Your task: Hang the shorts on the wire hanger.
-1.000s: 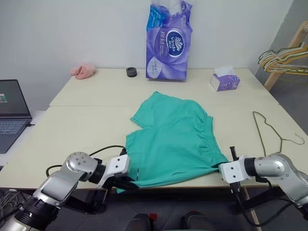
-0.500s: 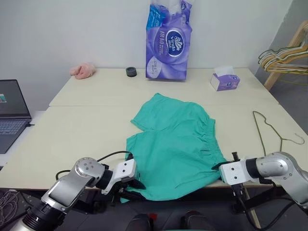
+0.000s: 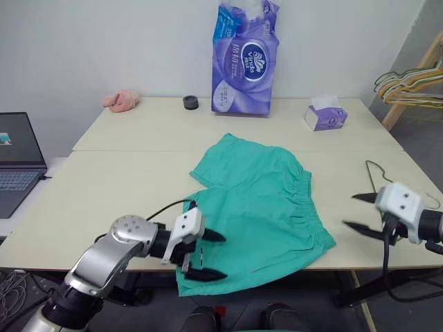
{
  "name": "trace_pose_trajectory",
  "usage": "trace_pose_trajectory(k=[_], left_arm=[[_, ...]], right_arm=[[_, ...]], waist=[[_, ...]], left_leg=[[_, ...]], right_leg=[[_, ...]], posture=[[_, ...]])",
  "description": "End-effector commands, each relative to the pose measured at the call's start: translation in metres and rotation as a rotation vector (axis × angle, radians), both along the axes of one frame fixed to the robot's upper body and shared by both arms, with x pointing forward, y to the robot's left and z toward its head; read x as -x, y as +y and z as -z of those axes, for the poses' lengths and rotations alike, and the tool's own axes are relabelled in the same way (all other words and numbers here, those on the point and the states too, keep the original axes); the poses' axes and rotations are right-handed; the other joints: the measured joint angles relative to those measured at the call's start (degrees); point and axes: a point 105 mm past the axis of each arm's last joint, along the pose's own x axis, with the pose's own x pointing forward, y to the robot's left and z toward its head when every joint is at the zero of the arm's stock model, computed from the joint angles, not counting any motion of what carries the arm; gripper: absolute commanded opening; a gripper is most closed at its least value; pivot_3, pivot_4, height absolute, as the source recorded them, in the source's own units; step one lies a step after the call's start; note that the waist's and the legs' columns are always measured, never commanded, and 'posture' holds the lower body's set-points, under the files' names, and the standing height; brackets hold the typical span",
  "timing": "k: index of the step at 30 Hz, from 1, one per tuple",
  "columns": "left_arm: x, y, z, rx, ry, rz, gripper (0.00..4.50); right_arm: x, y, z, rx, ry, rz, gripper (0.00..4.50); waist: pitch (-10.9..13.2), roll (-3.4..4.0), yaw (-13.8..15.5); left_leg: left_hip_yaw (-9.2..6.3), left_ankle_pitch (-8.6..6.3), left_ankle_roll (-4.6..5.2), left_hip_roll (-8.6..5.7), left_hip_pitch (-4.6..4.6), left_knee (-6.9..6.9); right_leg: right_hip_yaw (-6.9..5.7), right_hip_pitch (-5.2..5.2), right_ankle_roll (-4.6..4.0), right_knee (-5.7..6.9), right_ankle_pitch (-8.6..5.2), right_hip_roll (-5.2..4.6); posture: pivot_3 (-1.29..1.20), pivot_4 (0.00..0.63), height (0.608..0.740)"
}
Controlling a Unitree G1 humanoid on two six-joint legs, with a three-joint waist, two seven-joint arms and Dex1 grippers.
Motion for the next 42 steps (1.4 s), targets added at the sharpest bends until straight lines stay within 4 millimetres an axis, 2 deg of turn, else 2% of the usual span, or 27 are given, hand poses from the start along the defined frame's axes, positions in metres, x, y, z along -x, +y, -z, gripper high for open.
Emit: trace_pose_trajectory(k=[1, 3, 5, 10, 15, 23, 28, 31, 39, 40, 42], left_arm=[[-0.028, -0.016, -0.026, 0.075, -0.162, -0.1, 4.46], [-0.046, -0.029, -0.039, 0.124, -0.244, -0.161, 4.46], [-0.052, -0.039, -0.047, 0.151, -0.291, -0.157, 4.46], [-0.048, -0.054, -0.054, 0.179, -0.312, -0.095, 4.46], [-0.044, -0.057, -0.049, 0.165, -0.317, -0.065, 4.46], [-0.041, -0.056, -0.048, 0.16, -0.317, -0.065, 4.46], [-0.041, -0.055, -0.048, 0.155, -0.325, -0.068, 4.46], [-0.041, -0.056, -0.048, 0.159, -0.324, -0.07, 4.5], [-0.042, -0.055, -0.047, 0.152, -0.328, -0.078, 4.5], [-0.042, -0.055, -0.047, 0.152, -0.327, -0.081, 4.5], [-0.042, -0.055, -0.046, 0.152, -0.324, -0.084, 4.5]], right_arm=[[-0.003, -0.036, 0.008, -0.018, -0.011, 0.305, 3.46], [-0.006, -0.048, 0.014, -0.088, -0.029, 0.447, 3.46], [-0.008, -0.05, 0.022, -0.105, -0.004, 0.474, 3.46], [-0.014, -0.075, 0.024, -0.136, -0.027, 0.63, 3.46], [-0.019, -0.1, 0.029, -0.148, -0.018, 0.748, 3.46], [-0.025, -0.102, 0.058, -0.132, 0.154, 0.735, 3.46], [-0.02, -0.093, 0.078, -0.267, 0.308, 0.753, 3.46], [-0.008, -0.078, 0.097, -0.382, 0.461, 0.733, 2.92], [0.009, -0.066, 0.12, -0.391, 0.566, 0.71, 0.25], [0.008, -0.067, 0.12, -0.381, 0.552, 0.713, 0.03], [0.007, -0.07, 0.119, -0.336, 0.523, 0.709, 0.03]], waist=[[0.0, 0.15, -0.2], [0.0, 0.14, -0.3], [-0.1, 0.25, -0.5], [-0.1, 0.34, -1.9], [-0.1, 0.34, -2.0], [-0.1, 0.35, -2.4], [-0.1, 0.3, -2.9], [-0.1, 0.22, -3.0], [-0.8, -0.75, -3.1], [-0.8, -0.83, -3.1], [-0.9, -0.96, -3.1]], left_leg=[[0.05, 0.0, 0.0, -0.01, -0.01, 0.0], [0.06, 0.0, 0.0, -0.01, 0.0, -0.01], [0.07, 0.0, 0.0, -0.03, -0.01, 0.0], [0.19, -0.04, 0.06, -0.04, 0.0, -0.05], [0.24, -0.05, 0.08, -0.06, 0.02, -0.04], [0.28, -0.06, 0.1, -0.08, 0.02, -0.03], [0.21, -0.06, 0.11, -0.07, 0.05, -0.02], [0.14, -0.07, 0.12, -0.06, 0.07, -0.03], [-0.05, -0.11, 0.13, 0.05, 0.17, -0.04], [-0.08, -0.12, 0.12, 0.07, 0.21, -0.04], [-0.1, -0.17, 0.06, 0.11, 0.27, -0.04]], right_leg=[[0.05, -0.04, 0.01, 0.01, 0.0, 0.0], [0.05, -0.04, 0.01, 0.03, 0.01, 0.01], [0.08, -0.04, 0.04, 0.04, 0.03, 0.05], [0.18, -0.07, 0.11, 0.05, -0.03, 0.12], [0.21, -0.06, 0.12, 0.05, -0.03, 0.22], [0.23, -0.05, 0.14, 0.05, -0.04, 0.25], [0.19, 0.03, 0.14, 0.03, -0.04, 0.25], [0.12, 0.1, 0.14, 0.0, -0.04, 0.25], [-0.03, 0.25, 0.12, -0.09, -0.06, 0.22], [-0.05, 0.29, 0.11, -0.11, -0.07, 0.22], [-0.07, 0.36, 0.08, -0.12, -0.09, 0.23]], posture=[[-0.14, 0.058, 0.74], [-0.14, 0.057, 0.74], [-0.14, 0.056, 0.74], [-0.16, 0.056, 0.74], [-0.15, 0.057, 0.74], [-0.14, 0.054, 0.74], [-0.14, 0.053, 0.74], [-0.13, 0.05, 0.74], [-0.12, 0.049, 0.74], [-0.12, 0.05, 0.74], [-0.12, 0.05, 0.74]])
